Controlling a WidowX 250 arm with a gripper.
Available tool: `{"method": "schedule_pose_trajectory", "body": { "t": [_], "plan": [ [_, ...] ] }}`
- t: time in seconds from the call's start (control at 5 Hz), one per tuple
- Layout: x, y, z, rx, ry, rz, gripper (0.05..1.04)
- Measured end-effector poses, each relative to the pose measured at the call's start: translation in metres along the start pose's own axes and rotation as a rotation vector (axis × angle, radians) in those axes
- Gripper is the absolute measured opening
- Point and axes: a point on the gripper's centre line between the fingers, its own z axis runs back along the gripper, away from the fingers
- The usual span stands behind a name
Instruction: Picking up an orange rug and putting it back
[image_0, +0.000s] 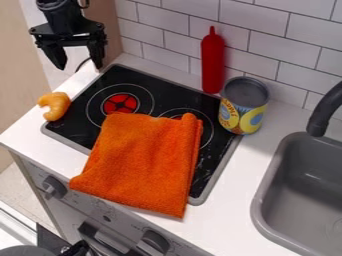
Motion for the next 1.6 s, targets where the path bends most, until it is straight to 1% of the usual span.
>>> {"method": "schedule_pose_trajectory", "body": {
  "t": [0.2,0.4,0.6,0.8,1.0,1.2,1.4,1.6],
  "plan": [
    [-0.008,-0.001,-0.009,-0.007,0.036,0.005,0.998],
    [-0.033,-0.02,-0.012,-0.038,0.082,-0.034,0.998],
    [-0.047,-0.044,-0.004,-0.055,0.11,-0.058,0.998],
    [-0.069,-0.061,-0.005,-0.039,0.149,-0.067,0.949],
    [-0.087,-0.068,-0.009,-0.031,0.196,-0.086,0.673],
    [-0.098,-0.068,-0.017,-0.01,0.194,-0.095,0.379],
    [-0.105,-0.072,-0.025,-0.006,0.161,-0.086,0.162],
    [-0.104,-0.075,-0.025,-0.032,0.153,-0.09,0.055]
  ]
}}
